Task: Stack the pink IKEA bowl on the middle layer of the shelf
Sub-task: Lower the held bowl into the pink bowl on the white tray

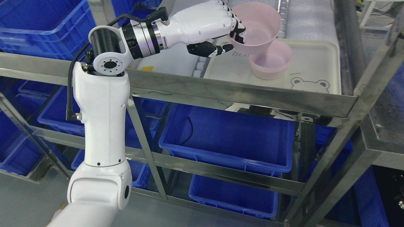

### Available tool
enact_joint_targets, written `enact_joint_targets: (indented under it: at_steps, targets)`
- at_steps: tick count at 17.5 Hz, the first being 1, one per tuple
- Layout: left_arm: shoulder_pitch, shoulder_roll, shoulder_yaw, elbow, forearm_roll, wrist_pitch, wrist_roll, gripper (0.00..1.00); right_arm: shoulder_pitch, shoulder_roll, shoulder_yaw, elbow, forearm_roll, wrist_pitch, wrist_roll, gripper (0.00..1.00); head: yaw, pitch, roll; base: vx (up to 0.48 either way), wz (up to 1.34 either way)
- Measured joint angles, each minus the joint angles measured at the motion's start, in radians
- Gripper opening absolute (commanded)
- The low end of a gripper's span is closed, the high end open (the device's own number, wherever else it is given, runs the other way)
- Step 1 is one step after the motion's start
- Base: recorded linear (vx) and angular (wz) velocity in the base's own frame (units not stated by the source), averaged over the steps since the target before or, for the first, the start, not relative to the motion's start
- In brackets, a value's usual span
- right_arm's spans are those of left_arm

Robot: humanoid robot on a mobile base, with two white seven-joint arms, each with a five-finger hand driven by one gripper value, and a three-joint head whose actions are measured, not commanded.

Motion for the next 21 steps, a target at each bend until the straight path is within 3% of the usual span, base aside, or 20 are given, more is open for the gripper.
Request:
enact_joint_targets:
  at_steps: [6, 21]
  targets:
    - [-0.027, -0.001, -0.015, 0.097, -0.112, 0.01, 0.025, 0.02, 0.0, 0.0, 0.0, 0.0, 0.0, 0.0, 0.0, 1.0, 0.0, 0.0, 0.0, 0.055, -0.27]
    - [-0.005, 0.002, -0.066, 0.25, -0.192, -0.006, 0.058, 0.03, 0.0, 0.0, 0.0, 0.0, 0.0, 0.0, 0.0, 1.0, 0.0, 0.0, 0.0, 0.022, -0.09]
